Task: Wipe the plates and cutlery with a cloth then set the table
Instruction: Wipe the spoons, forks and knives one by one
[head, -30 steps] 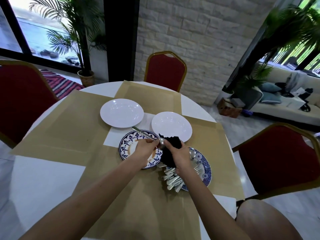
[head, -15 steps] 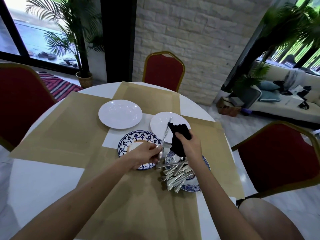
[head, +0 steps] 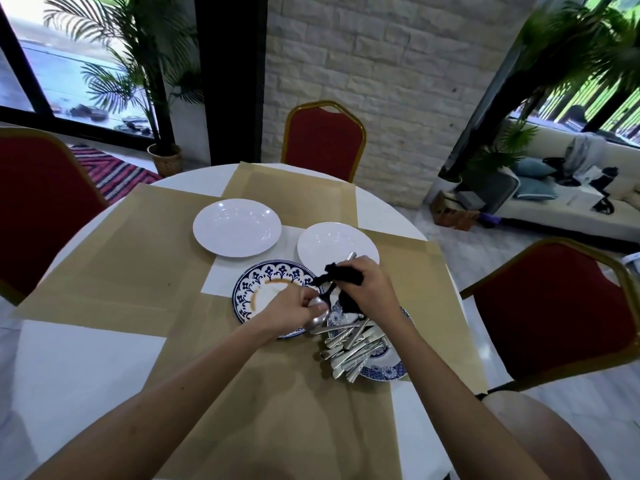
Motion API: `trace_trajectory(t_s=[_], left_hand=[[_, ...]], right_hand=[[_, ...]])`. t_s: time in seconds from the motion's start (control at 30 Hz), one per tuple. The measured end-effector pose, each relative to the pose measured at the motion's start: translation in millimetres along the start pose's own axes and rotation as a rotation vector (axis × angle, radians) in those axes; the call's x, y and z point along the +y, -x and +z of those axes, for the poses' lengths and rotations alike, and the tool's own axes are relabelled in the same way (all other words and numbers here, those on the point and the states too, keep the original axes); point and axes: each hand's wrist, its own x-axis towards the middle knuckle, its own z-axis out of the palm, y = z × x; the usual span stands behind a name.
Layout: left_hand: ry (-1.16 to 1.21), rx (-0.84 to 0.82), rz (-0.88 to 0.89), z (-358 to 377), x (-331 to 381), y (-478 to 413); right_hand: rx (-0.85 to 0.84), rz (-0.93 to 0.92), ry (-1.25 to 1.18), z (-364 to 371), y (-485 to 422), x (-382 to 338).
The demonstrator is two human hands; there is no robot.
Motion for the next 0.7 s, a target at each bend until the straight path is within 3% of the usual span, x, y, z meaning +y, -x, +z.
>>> trace_trajectory(t_s=[0.13,0.33,0.47,0.57,0.7], left_hand=[[0.059,-0.016,-0.013,5,0,5],[0.008,0.027,-0.010,1,-1,1],[0.013,-0.107,0.008,-1,-3,6],[-0.037,-0.212,0.018,-3,1,8],[-0.005,-0.167,0.004,4,7,11]], right_hand=[[0.208,0.054,0.072,-21,-19,10],[0.041,-0.077,0.087,-1,5,9],[0.238,0.284,-0.172,-20,-9,13],[0.121,0.583,-0.534,-28,-11,6],[0.195,0.685,-0.760,-22,-9,1]])
